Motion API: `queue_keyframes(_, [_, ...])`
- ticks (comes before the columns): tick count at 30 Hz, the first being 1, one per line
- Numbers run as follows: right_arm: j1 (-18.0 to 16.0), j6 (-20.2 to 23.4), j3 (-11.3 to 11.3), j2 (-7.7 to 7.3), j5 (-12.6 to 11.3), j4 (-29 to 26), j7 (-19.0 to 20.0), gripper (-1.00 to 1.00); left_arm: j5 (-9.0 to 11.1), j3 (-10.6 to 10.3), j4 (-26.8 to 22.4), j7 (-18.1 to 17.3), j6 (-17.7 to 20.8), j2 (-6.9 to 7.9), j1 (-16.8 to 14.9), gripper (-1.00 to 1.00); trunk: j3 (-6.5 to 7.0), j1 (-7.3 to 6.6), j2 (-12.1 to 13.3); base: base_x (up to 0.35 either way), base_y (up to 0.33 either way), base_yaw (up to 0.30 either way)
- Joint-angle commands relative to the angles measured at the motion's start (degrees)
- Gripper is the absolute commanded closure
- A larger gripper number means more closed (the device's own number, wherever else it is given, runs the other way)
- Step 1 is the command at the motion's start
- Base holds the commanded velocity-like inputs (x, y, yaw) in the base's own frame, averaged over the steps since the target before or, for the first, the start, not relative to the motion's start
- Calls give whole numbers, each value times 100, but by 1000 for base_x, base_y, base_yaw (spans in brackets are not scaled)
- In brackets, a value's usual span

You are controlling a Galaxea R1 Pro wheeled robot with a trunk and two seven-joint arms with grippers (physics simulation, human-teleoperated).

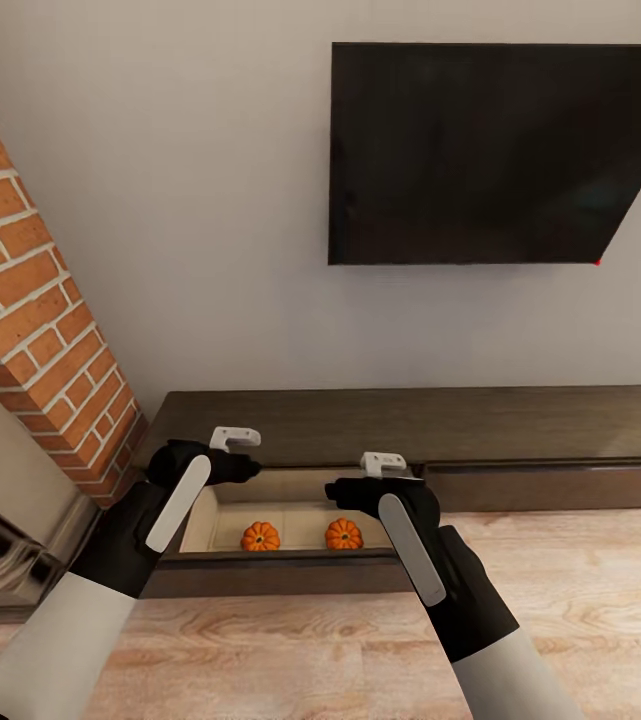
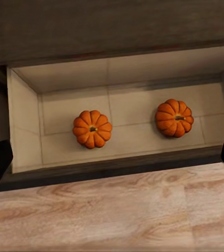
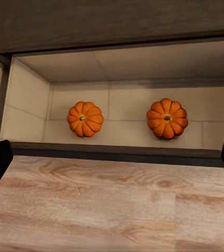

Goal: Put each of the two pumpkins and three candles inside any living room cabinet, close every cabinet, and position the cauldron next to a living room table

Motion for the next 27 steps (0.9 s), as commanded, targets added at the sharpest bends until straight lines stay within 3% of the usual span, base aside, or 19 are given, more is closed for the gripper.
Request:
queue_keyframes(1, [-4,8,3,0,-55,-1,-60,-100,59,-14,-3,75,12,6,-5,-100,-5,-1,-2,-13,0,0])
queue_keyframes(9, [-4,-33,1,-1,-9,158,-90,-100,69,-7,61,91,-114,8,33,-100,-5,-1,-2,-4,0,0])
queue_keyframes(15, [-1,-47,-7,-12,4,281,-91,-100,76,-1,53,63,-541,12,535,-100,67,-89,159,0,0,0])
queue_keyframes(20, [414,-135,-15,-32,30,301,-89,-100,55,-7,63,46,-1526,15,1142,-100,157,-198,359,0,0,0])
queue_keyframes(22, [651,-407,-9,-98,42,305,-89,-100,36,-12,105,40,-2045,16,1397,-100,193,-242,439,0,0,0])
queue_keyframes(24, [977,-1193,20,-272,46,366,-70,-100,24,-19,393,20,-2888,16,1738,-100,193,-242,439,0,0,0])
queue_keyframes(25, [1050,-1407,29,-314,46,399,-61,-100,25,-20,487,17,-3082,16,1798,-100,193,-242,439,0,0,0])
queue_keyframes(27, [1273,-2287,148,-430,52,703,-41,-100,30,-39,867,10,-3798,16,1942,-100,193,-242,439,0,0,0])
